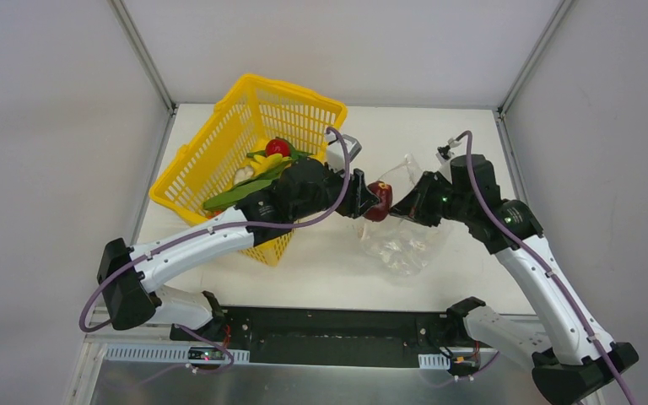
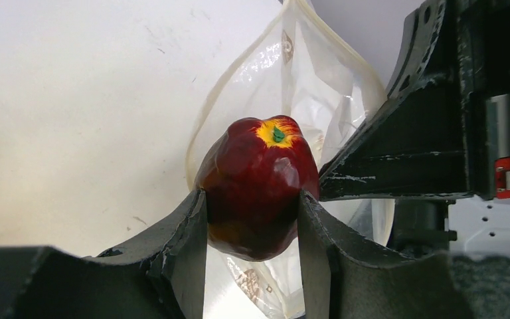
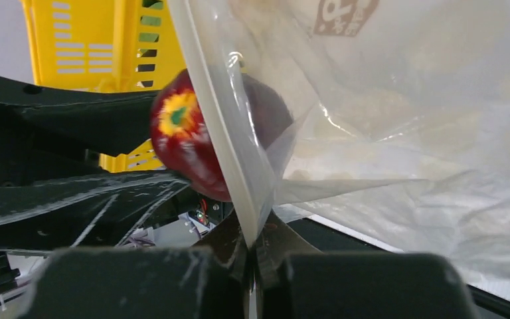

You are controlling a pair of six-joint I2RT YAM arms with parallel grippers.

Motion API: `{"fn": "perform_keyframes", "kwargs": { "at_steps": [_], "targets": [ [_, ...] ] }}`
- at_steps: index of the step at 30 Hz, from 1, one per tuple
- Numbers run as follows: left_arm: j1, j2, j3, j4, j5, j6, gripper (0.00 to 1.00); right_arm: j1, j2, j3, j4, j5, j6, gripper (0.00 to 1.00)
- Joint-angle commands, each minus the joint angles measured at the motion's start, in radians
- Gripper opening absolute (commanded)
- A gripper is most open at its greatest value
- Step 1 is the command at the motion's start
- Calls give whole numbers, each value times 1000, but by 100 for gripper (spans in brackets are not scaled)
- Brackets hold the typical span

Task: Place the food in the zip-top bag and seal the zipper
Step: Place the fake vegetable in the zipper food storage bag.

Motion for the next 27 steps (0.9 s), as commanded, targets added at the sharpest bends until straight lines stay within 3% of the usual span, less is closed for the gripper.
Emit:
{"fn": "perform_keyframes", "kwargs": {
  "at_steps": [1,8,15,18,24,27],
  "targets": [
    [-33,20,73,-71,-59,85,0,5,-23,10,57,-51,17,2],
    [-111,112,206,-231,-177,148,0,5,-29,-4,74,-77,13,2],
    [-117,132,225,-212,-39,141,17,5,-55,-50,103,-126,-29,1],
    [-117,145,254,-243,35,153,32,5,-78,-75,136,-139,-46,1],
    [-111,103,239,-248,30,144,76,5,-97,-108,139,-103,-80,1],
    [-106,70,239,-262,33,151,82,3,-94,-125,136,-76,-81,1]
  ]
}}
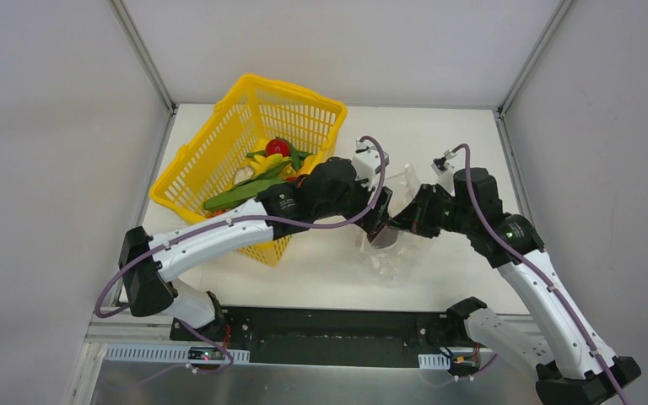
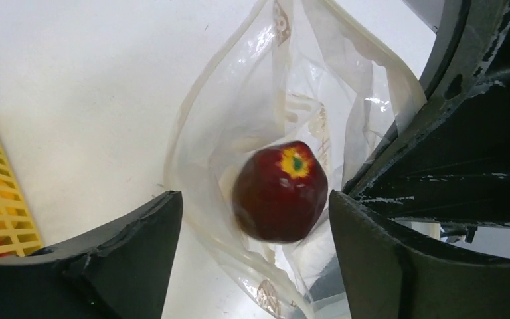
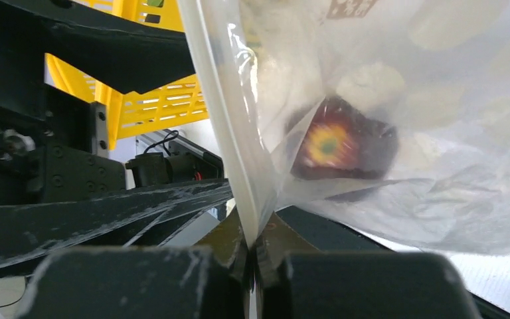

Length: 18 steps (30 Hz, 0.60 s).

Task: Place the food in the zip-top bag and seal the zipper
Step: Place the fake vegetable in the zipper food storage bag.

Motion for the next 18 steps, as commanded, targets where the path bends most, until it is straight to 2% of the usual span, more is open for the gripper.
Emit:
{"fn": "perform_keyframes", "kwargs": {
  "at_steps": [1,6,8,11,18],
  "targets": [
    [-13,-90,35,26,89,0,83,2,8,-21,79,46,-18,1],
    [-13,-168,-14,37,77,6,85,2,27,-25,60,53,-33,0],
    [-13,-184,-42,10,-27,-1,87,1,22,-25,65,48,-33,0],
    [-12,-168,-45,-66,-99,-9,88,2,14,-20,72,42,-30,0],
    [-12,-81,-40,-103,-71,-51,87,1,27,-18,86,17,-10,0]
  ]
}}
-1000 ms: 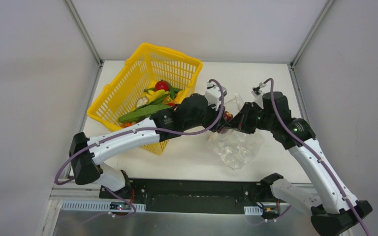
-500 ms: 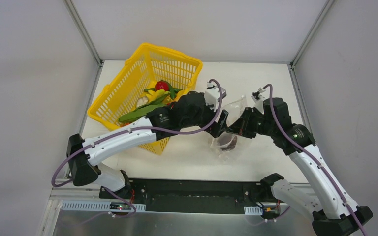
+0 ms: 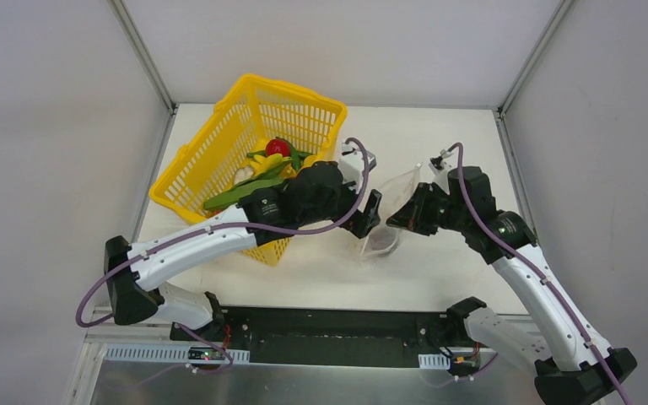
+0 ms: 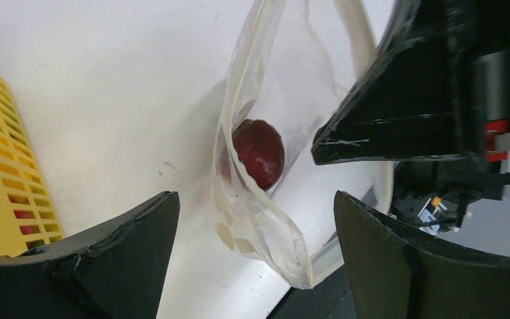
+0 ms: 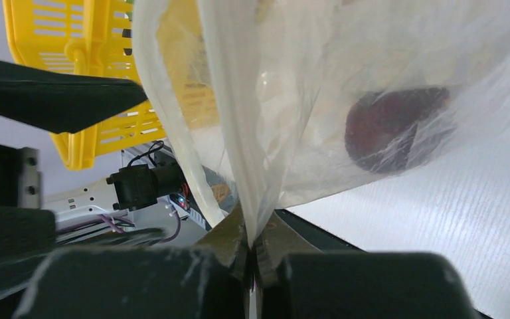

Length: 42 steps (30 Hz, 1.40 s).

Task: Place the food in the zip-top bag and seal the zipper
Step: Place the fake vegetable in the zipper food storage bag, then pick up the fake vegetable from the bin.

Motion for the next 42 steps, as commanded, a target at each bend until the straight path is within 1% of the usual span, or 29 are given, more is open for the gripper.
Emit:
{"fn": "perform_keyframes", "kwargs": {
  "at_steps": [1,3,5,8,10,11,12,16,18,22,25,28,29,30,31,33,36,38,40,42],
  "targets": [
    [-2,61,-3,-39,-10,-38,86,2,-2,12,56,-25,10,0],
    [-2,88,18,-59,-5,-49,77,2,2,7,60,-30,18,0],
    [-3,112,41,-89,-18,-58,65,2,1,7,63,-36,19,0],
    [-2,120,54,-111,-52,-63,35,2,-1,9,56,-31,21,1],
    [-2,108,57,-116,-73,-66,11,2,3,16,34,-11,19,3],
    [-3,98,56,-117,-92,-76,2,1,11,31,5,18,13,3],
    [-2,86,53,-120,-120,-83,0,2,27,55,-46,51,5,3],
    [0,21,23,-139,-262,-118,0,2,121,187,-280,184,-51,2],
    [8,-16,0,-143,-307,-135,0,2,119,232,-327,209,-67,3],
    [19,-33,-8,-141,-306,-166,0,2,99,277,-337,111,-84,7],
    [19,-20,-10,-119,-261,-207,0,3,114,277,-357,176,-50,8],
    [18,-7,-25,-80,-225,-247,0,2,95,239,-315,205,-1,15],
    [19,-4,-30,-69,-215,-258,0,3,76,221,-282,197,21,19],
    [18,0,-34,-63,-206,-266,0,3,53,200,-243,190,41,26],
    [18,4,-38,-54,-199,-275,0,2,35,181,-212,185,59,31],
    [18,11,-49,-42,-186,-287,0,3,21,162,-185,176,73,40],
    [18,13,-69,-11,-154,-302,0,4,40,146,-177,175,66,40],
    [18,16,-73,-6,-148,-309,0,3,55,136,-172,174,70,38],
    [18,16,-73,-6,-150,-310,0,5,52,113,-141,176,83,38],
    [19,10,-77,-2,-157,-310,0,4,47,93,-123,188,93,40]
  ]
}}
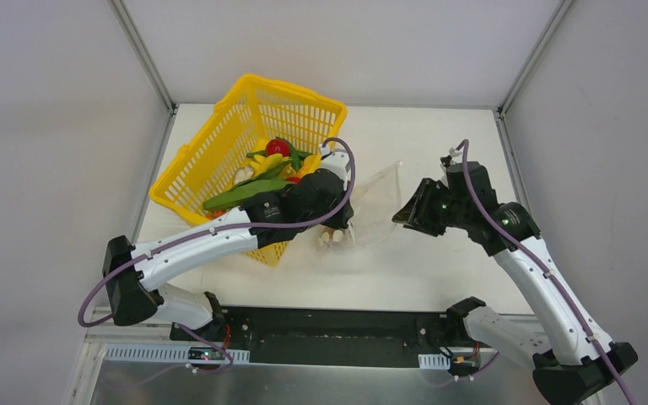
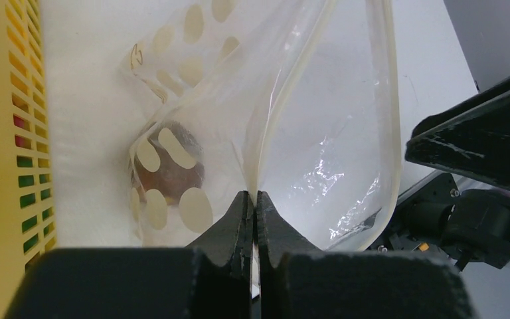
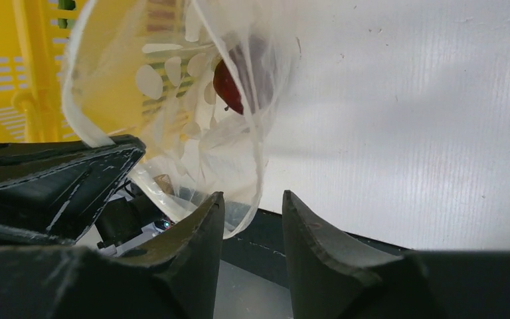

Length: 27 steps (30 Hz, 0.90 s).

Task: Place the food in the zip-top bag and seal the zipper
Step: Pick up the fake vegetable from the bin.

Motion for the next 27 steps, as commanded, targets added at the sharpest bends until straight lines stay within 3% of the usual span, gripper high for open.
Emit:
{"fn": "perform_keyframes", "kwargs": {
  "at_steps": [1,5,10,13,14,16,18,20,24,27],
  "targets": [
    [4,-13,-6,63,6,-26,0,4,-1,-39,66,27,40,42],
    [3,-20,-17,77,16,-25,0,3,0,-90,139,7,64,43],
    [3,-27,-31,80,17,-30,0,6,-7,-122,212,-44,109,4],
    [5,-41,-42,83,9,-11,0,6,-20,-94,177,-16,83,0],
    [8,-44,-40,77,0,-6,5,5,-22,-83,168,-19,76,0],
    [16,-44,-37,73,10,10,29,5,-26,-71,169,-37,71,0],
    [22,-44,-29,71,21,19,41,6,-29,-70,179,-56,72,0],
    [26,-49,-25,71,25,34,62,5,-27,-70,186,-69,75,0],
    [37,-91,-11,34,26,85,80,5,-30,-66,190,-77,79,0],
    [61,-141,42,-47,34,128,84,5,-25,-60,187,-86,74,0]
  ]
}}
